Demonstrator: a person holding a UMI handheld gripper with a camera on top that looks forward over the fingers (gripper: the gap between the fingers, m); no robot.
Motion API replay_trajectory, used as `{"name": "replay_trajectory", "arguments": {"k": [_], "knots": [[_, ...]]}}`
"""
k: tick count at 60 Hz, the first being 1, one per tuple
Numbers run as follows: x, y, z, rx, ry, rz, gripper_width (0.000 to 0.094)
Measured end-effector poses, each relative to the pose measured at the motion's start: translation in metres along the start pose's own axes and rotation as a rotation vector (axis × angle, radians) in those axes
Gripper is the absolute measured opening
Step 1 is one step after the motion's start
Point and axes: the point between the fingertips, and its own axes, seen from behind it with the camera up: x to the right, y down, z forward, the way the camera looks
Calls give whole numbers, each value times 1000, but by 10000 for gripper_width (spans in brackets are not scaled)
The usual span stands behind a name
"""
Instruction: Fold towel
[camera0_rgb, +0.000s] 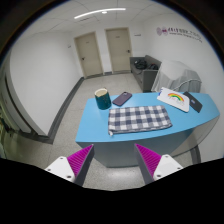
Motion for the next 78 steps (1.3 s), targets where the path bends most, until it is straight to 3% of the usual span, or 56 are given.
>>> {"name": "replay_trajectory", "arguments": {"k": [21,37,43,52,56,59,62,63,64,65,67,68,78], "knots": [[-22,-7,25,29,-18,-22,831],[-48,-10,160,119,-84,-105,820],[-42,-29,216,207,-45,-172,817],[-26,-35,285,226,-7,-224,787],[-19,-31,306,216,-3,-255,740],[-18,-24,316,195,-23,-278,650],[-13,-28,319,214,-31,-279,453],[-12,-28,318,219,-30,-280,445],[-9,-29,318,220,-25,-275,363],[-7,-30,318,223,-21,-272,362],[1,-32,319,233,6,-274,225],[4,-34,320,242,22,-283,105],[2,-38,317,315,37,-346,25]]}}
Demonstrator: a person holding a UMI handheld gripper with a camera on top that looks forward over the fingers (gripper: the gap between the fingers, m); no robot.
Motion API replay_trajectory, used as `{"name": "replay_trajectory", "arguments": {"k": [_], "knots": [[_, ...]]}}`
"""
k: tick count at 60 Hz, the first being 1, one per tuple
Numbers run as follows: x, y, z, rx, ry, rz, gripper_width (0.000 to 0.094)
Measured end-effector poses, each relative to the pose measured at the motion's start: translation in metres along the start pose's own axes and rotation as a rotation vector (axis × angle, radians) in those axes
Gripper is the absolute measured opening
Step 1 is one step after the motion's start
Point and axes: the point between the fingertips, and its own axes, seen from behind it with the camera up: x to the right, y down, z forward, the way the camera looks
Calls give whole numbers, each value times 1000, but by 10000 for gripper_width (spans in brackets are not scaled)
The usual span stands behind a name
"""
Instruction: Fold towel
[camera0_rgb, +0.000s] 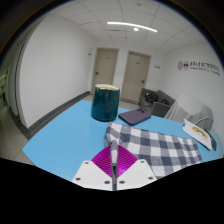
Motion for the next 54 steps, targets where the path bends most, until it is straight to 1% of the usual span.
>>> {"name": "replay_trajectory", "arguments": {"k": [2,4,11,15,18,20,22,26,29,31,33,35,37,41,42,43,44,45,46,47,50,52,54], "knots": [[1,-7,-3,15,-11,11,20],[6,-21,-8,53,-15,20,19],[72,-83,-39,184,71,68,21],[120,-105,-56,212,112,101,29],[162,-107,-63,215,162,132,30],[189,-102,-65,205,203,150,31],[215,-87,-64,176,238,159,31],[259,-43,-57,80,312,174,35],[279,-9,-48,16,337,189,38],[285,15,-42,-51,339,205,52],[287,36,-38,-104,327,233,91],[286,45,-37,-132,309,274,156],[288,46,-38,-126,304,319,255],[293,41,-47,-114,318,362,423],[293,38,-49,-107,318,364,481],[290,35,-50,-112,320,367,607],[291,34,-54,-105,316,370,609],[290,31,-58,-102,312,373,700],[289,29,-62,-100,306,376,841],[287,27,-67,-99,302,380,866],[283,21,-82,-97,294,395,827],[280,16,-94,-93,296,402,818],[275,11,-107,-88,298,403,831]]}}
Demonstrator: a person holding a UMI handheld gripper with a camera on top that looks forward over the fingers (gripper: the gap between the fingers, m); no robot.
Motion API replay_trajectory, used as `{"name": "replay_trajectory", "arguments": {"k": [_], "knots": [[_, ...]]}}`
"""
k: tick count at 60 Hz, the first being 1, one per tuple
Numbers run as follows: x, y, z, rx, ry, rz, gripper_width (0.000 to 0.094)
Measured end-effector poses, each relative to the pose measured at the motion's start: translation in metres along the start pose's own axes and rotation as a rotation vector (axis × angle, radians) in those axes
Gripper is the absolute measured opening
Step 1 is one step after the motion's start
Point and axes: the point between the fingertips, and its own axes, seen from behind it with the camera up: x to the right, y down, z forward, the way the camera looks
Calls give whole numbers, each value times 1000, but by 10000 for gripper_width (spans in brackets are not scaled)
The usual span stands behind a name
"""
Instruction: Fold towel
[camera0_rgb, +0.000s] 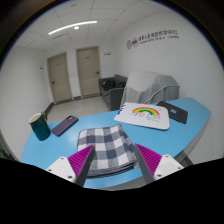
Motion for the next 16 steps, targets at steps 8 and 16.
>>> {"name": "replay_trajectory", "arguments": {"k": [8,16], "knots": [[-12,6,-66,-1,-17,-12,831],[-30,27,-133,-19,-76,5,835]]}}
